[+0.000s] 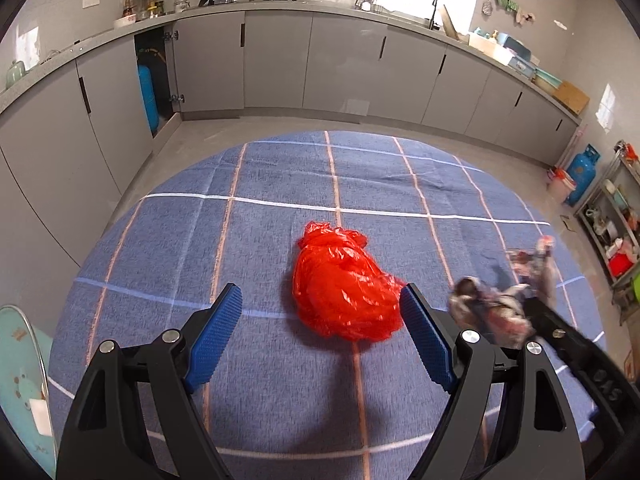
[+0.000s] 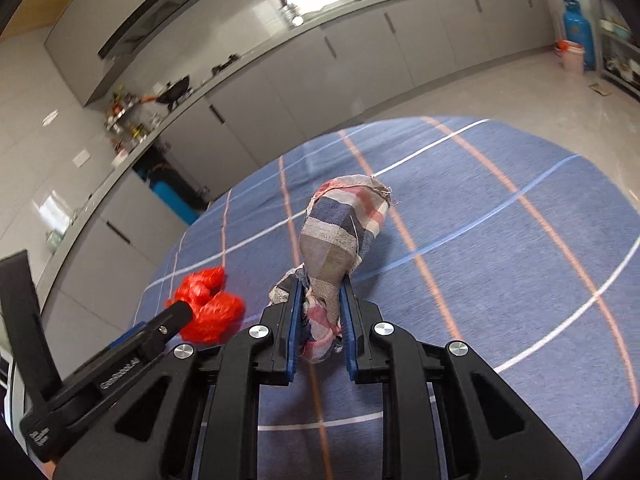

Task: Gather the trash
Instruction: 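Grasp the red plastic bag with the left gripper while the right gripper grasps the plaid rag, then carry the red bag and plaid rag over the teal bin, then open both grippers to drop the red bag and plaid rag into the bin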

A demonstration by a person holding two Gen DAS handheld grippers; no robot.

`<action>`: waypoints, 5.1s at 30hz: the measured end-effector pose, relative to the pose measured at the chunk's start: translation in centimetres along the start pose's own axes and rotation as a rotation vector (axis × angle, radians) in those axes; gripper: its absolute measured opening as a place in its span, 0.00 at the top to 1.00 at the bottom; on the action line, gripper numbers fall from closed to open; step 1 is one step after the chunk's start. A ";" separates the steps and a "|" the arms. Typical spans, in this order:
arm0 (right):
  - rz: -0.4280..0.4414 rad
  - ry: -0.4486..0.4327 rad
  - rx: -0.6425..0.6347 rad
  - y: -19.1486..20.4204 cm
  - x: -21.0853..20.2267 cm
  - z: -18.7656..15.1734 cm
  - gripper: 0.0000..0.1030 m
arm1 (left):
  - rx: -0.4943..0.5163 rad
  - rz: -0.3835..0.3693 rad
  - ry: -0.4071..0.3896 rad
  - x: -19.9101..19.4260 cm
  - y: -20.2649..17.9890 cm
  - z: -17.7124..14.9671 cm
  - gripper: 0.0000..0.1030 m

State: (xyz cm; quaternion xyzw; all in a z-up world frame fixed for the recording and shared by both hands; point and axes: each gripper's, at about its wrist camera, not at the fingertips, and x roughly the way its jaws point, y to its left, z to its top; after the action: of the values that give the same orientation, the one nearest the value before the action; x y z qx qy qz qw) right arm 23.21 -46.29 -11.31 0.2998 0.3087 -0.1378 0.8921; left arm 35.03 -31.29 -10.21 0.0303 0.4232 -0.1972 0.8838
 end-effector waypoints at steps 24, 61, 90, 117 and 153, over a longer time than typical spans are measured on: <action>0.000 -0.046 -0.079 1.6 0.3 -0.5 0.81 | -0.017 -0.043 0.004 -0.4 0.9 -0.2 0.80; 0.280 0.080 -0.394 20.7 -7.8 -13.8 0.81 | -0.175 0.232 -0.106 -18.9 20.2 -12.9 0.80; 0.451 0.216 -0.606 32.7 -7.0 -22.2 0.81 | -0.355 0.333 -0.121 -22.1 30.5 -17.0 0.80; 0.390 0.332 -0.569 34.2 0.9 -20.6 0.80 | -0.337 0.296 -0.043 -17.3 32.0 -14.9 0.80; 0.369 0.369 -0.565 34.2 5.7 -19.9 0.58 | -0.343 0.308 0.061 -11.6 33.5 -14.3 0.80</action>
State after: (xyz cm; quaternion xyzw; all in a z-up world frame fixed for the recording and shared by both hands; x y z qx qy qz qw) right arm 33.01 -7.58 -12.08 0.1125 0.4306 0.1718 0.8789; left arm 30.48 6.39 -14.39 -0.0503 0.4676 0.0157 0.8824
